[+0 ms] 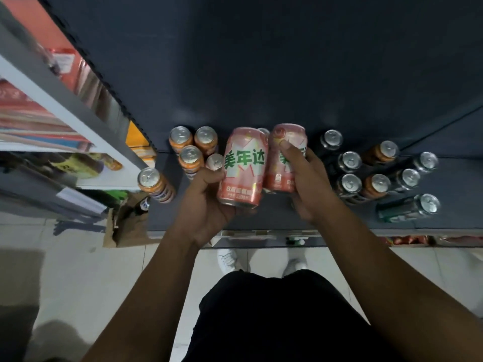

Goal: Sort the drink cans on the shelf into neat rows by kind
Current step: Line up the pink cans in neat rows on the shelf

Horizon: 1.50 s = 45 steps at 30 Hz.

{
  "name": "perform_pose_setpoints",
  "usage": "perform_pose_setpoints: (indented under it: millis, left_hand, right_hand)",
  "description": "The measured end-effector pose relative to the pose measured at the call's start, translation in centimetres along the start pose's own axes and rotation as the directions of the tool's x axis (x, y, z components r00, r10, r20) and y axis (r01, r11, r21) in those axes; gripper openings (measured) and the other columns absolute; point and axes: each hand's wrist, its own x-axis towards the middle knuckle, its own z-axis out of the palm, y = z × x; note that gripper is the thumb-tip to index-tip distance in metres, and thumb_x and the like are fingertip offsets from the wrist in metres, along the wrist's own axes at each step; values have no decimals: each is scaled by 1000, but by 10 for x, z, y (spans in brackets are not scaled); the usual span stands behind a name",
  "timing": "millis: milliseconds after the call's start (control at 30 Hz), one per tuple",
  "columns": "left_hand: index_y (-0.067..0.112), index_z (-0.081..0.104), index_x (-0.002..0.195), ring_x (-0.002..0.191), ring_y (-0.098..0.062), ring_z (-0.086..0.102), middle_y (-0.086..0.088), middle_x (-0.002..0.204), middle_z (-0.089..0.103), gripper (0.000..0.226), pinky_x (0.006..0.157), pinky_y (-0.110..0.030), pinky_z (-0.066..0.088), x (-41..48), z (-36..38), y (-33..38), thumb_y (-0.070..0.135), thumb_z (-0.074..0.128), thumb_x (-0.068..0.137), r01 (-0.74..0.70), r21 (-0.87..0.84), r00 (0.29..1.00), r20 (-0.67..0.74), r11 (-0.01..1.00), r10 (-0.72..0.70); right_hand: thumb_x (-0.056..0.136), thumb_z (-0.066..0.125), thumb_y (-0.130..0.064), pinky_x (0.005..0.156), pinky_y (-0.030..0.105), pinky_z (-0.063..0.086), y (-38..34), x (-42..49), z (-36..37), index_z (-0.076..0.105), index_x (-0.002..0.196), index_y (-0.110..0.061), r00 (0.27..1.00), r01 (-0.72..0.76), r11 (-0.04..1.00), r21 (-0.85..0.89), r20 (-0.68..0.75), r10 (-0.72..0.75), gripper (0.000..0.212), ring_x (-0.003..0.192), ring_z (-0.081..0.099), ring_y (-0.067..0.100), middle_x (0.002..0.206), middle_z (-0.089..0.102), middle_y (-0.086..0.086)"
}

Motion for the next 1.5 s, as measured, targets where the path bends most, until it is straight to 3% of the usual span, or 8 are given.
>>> perform_pose_setpoints:
  millis: [167,300,400,700,867,1000,1167,1500]
  left_hand:
    - [10,79,105,92,-30,75,-15,111,75,78,77,-49,61,-1,47,-27,34,103,35,3,155,1000,14,988,-5]
    - [13,62,127,97,-22,73,-8,114,75,109,74,-36,62,0,96,-65,46,103,32,-77,362,997,12,929,78]
    - [6,56,136,93,-21,72,-10,114,72,117,68,-32,59,4,134,-100,45,102,35,-118,410,993,24,904,119]
    - [-1,53,137,80,-19,74,-10,102,74,124,60,-31,60,19,243,-223,46,103,33,-123,467,991,110,876,81]
    - [0,56,134,83,-22,69,-14,108,70,87,61,-35,59,44,293,-275,31,80,56,-81,575,989,149,814,-7]
    - [0,54,132,67,-16,67,-12,100,68,85,47,-21,49,63,329,-312,39,80,60,-132,705,973,225,697,-43]
    - [19,54,132,97,-16,72,-1,112,72,83,76,-29,59,92,367,-352,42,86,59,-316,778,925,379,543,-5]
    - [23,52,131,88,-6,69,7,102,69,82,77,-28,57,215,456,-413,37,84,57,-299,794,888,435,529,-152]
  right_hand:
    - [92,72,-18,73,39,60,-12,-25,-54,58,129,-11,999,16,997,72,28,-18,40,89,75,22,107,75,9]
    - [89,77,-18,81,45,62,-18,-51,-111,58,125,-15,995,100,992,79,-24,-99,41,92,76,23,107,76,7]
    - [87,79,-16,72,32,61,-27,-77,-162,57,127,-13,977,196,980,37,-96,-191,46,89,76,17,107,74,6]
    - [84,82,-13,68,20,58,-43,-155,-319,47,138,-16,846,409,912,20,-384,-371,64,82,70,-2,108,67,-5]
    - [83,82,-14,77,28,62,-41,-183,-386,48,137,-20,771,456,890,22,-509,-383,64,88,71,3,110,67,-3]
    - [84,83,-18,80,31,63,-40,-193,-430,53,133,-18,710,459,888,12,-607,-359,58,92,71,9,110,69,0]
    - [81,85,-23,77,29,62,-42,-189,-478,59,124,-20,660,445,895,18,-682,-314,50,98,73,19,109,72,3]
    - [84,82,-29,84,32,62,-92,-131,-581,56,127,-23,537,418,906,-72,-785,-310,50,101,72,13,112,71,-2]
